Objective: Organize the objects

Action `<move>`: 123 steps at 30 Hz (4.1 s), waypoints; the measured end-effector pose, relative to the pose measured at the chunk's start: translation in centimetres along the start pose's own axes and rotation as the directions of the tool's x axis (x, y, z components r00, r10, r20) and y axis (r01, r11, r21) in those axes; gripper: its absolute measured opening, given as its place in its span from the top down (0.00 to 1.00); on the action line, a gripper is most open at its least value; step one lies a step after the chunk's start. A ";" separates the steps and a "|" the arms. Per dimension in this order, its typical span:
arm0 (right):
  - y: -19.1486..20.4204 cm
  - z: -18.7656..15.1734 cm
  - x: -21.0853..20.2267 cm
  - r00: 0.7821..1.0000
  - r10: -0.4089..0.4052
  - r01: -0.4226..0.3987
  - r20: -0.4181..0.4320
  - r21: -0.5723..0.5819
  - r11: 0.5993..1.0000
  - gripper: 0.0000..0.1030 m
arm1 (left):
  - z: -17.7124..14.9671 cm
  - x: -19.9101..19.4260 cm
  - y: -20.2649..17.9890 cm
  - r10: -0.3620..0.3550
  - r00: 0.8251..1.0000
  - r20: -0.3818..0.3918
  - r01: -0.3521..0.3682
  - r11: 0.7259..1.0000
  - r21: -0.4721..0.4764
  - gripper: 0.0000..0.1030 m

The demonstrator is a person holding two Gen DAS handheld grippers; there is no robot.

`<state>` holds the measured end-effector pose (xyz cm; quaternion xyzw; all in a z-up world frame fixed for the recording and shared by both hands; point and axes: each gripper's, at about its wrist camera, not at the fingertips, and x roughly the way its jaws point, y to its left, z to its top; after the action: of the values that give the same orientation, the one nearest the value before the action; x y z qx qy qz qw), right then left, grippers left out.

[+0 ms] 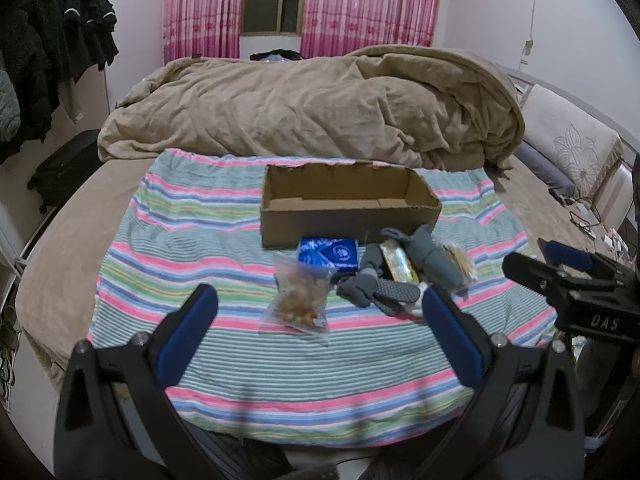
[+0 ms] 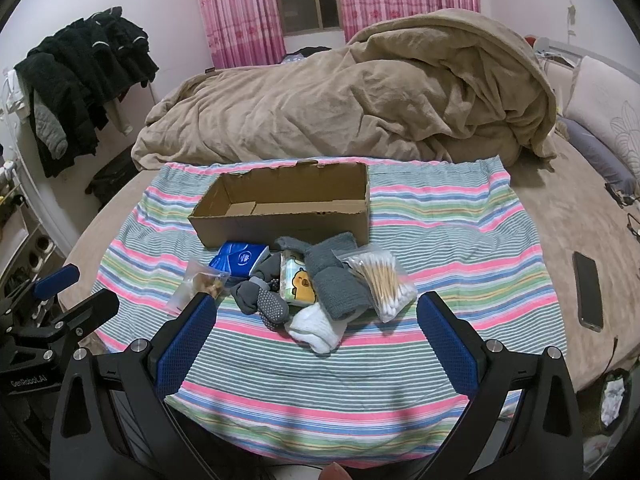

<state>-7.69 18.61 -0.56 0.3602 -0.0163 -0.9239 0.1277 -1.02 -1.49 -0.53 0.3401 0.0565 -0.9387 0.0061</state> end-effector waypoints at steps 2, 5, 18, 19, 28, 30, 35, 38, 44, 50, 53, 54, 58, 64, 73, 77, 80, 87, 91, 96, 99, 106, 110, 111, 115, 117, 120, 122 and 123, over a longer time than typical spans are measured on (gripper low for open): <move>0.0 0.0 0.0 1.000 0.001 -0.001 0.001 0.000 1.000 0.01 | 0.0 0.1 0.0 -0.001 1.000 0.000 0.001 1.000 0.000 0.01; -0.1 0.0 0.1 1.000 0.002 -0.002 -0.003 0.000 1.000 0.01 | -0.1 0.1 0.0 -0.001 1.000 -0.003 0.001 1.000 -0.001 0.01; -0.6 0.1 1.2 1.000 0.007 -0.007 -0.024 0.006 1.000 0.01 | 0.3 1.6 -0.1 -0.008 1.000 -0.013 0.009 1.000 0.014 0.01; -0.6 0.2 1.4 1.000 0.007 -0.007 -0.025 0.003 1.000 0.01 | 0.4 1.8 -0.2 -0.009 1.000 -0.016 0.009 1.000 0.014 0.01; -2.9 1.7 3.7 0.999 -0.013 0.013 -0.039 0.014 1.000 0.01 | 0.5 5.5 0.5 0.002 0.998 -0.063 -0.002 1.000 0.011 0.01; -3.8 1.9 5.0 0.998 -0.004 0.006 -0.057 0.032 0.999 0.01 | 0.3 6.9 0.8 0.009 0.997 -0.082 -0.008 1.000 0.002 0.01; -6.0 1.6 7.9 0.995 -0.011 0.018 -0.099 0.068 0.998 0.01 | -0.2 10.3 1.3 0.017 0.992 -0.128 -0.016 1.000 0.013 0.01; -7.3 1.3 9.7 0.992 -0.014 0.025 -0.126 0.093 0.995 0.01 | -1.0 12.6 1.3 0.019 0.986 -0.165 -0.015 1.000 0.026 0.03; -8.9 0.3 13.0 0.984 0.011 0.015 -0.176 0.143 0.990 0.01 | -2.4 16.5 1.5 0.031 0.972 -0.232 -0.020 0.998 0.052 0.18; -10.1 -0.1 14.8 0.983 0.083 -0.044 -0.165 0.229 0.972 0.01 | -3.4 18.0 1.7 0.025 0.970 -0.244 -0.011 0.998 0.060 0.40; -10.8 -0.2 15.7 0.976 0.147 -0.096 -0.162 0.286 0.953 0.06 | -3.6 17.9 1.7 0.012 0.971 -0.239 0.002 0.998 0.055 0.47; -11.1 -0.4 16.0 0.971 0.178 -0.120 -0.162 0.312 0.942 0.08 | -3.5 17.7 1.7 0.009 0.971 -0.240 0.004 0.998 0.055 0.48; -11.5 -0.9 16.0 0.967 0.208 -0.148 -0.147 0.342 0.928 0.43 | -3.5 16.8 1.6 -0.005 0.972 -0.234 0.016 0.999 0.045 0.51; -10.5 -1.1 14.4 0.978 0.146 -0.101 -0.150 0.276 0.956 0.51 | -3.5 14.8 1.5 -0.024 0.976 -0.215 0.030 0.999 0.027 0.51; -9.0 0.1 9.9 0.992 0.097 -0.078 -0.081 0.210 0.975 0.52 | -1.8 10.5 1.7 -0.053 0.987 -0.151 0.054 0.999 0.003 0.51; -8.0 1.5 8.0 0.994 0.103 -0.094 -0.042 0.178 0.980 0.52 | -0.6 9.2 1.7 -0.071 0.991 -0.117 0.071 0.997 -0.002 0.51; -7.2 2.7 7.0 0.994 0.111 -0.108 -0.012 0.149 0.983 0.52 | 0.6 8.5 1.5 -0.086 0.993 -0.087 0.087 0.996 0.004 0.51; -5.5 6.0 7.3 0.991 0.126 -0.130 0.042 0.095 0.987 0.52 | 3.6 9.2 0.8 -0.113 0.993 -0.044 0.114 0.993 0.025 0.51; -4.9 7.6 8.6 0.990 0.132 -0.136 0.054 0.074 0.988 0.51 | 5.5 10.6 0.4 -0.121 0.992 -0.025 0.121 0.992 0.036 0.51; -4.4 9.0 10.8 0.989 0.138 -0.141 0.051 0.056 0.988 0.51 | 7.3 13.2 0.2 -0.141 0.990 -0.022 0.142 0.989 0.043 0.51; -4.2 9.4 12.4 0.990 0.137 -0.139 0.040 0.050 0.989 0.51 | 8.4 15.1 0.0 -0.148 0.989 -0.023 0.148 0.988 0.044 0.51; -3.7 9.6 16.0 0.991 0.137 -0.137 -0.010 0.036 0.990 0.51 | 9.5 20.4 -0.1 -0.160 0.983 -0.088 0.163 0.986 0.032 0.51; -3.7 8.9 17.9 0.991 0.127 -0.126 -0.046 0.033 0.992 0.50 | 8.7 22.2 0.0 -0.160 0.979 -0.129 0.162 0.987 0.003 0.50; -3.8 8.7 18.3 0.991 0.124 -0.122 -0.055 0.034 0.992 0.50 | 8.7 22.4 0.0 -0.159 0.978 -0.133 0.160 0.987 0.000 0.50; -3.9 8.3 18.4 0.992 0.115 -0.113 -0.060 0.041 0.993 0.44 | 8.9 22.1 -0.3 -0.137 0.981 -0.135 0.139 0.990 0.007 0.42; -3.9 8.3 17.8 0.993 0.113 -0.112 -0.044 0.034 0.993 0.31 | 9.0 21.5 -0.2 -0.133 0.984 -0.120 0.134 0.991 0.006 0.31; -3.9 8.6 16.8 0.994 0.110 -0.110 -0.016 0.026 0.994 0.27 | 9.3 20.3 0.2 -0.124 0.987 -0.100 0.123 0.992 -0.009 0.22; -4.0 8.7 15.8 0.994 0.111 -0.111 -0.003 0.034 0.993 0.27 | 9.5 19.2 0.4 -0.122 0.989 -0.088 0.122 0.993 -0.009 0.22; -4.1 8.8 15.4 0.994 0.110 -0.110 0.002 0.036 0.993 0.27 | 9.5 18.5 0.5 -0.121 0.989 -0.081 0.121 0.993 -0.006 0.22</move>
<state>-25.37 18.19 -4.72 0.3608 -0.0526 -0.9151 0.1719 -21.31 -2.49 -5.17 0.3737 0.0779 -0.9228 -0.0529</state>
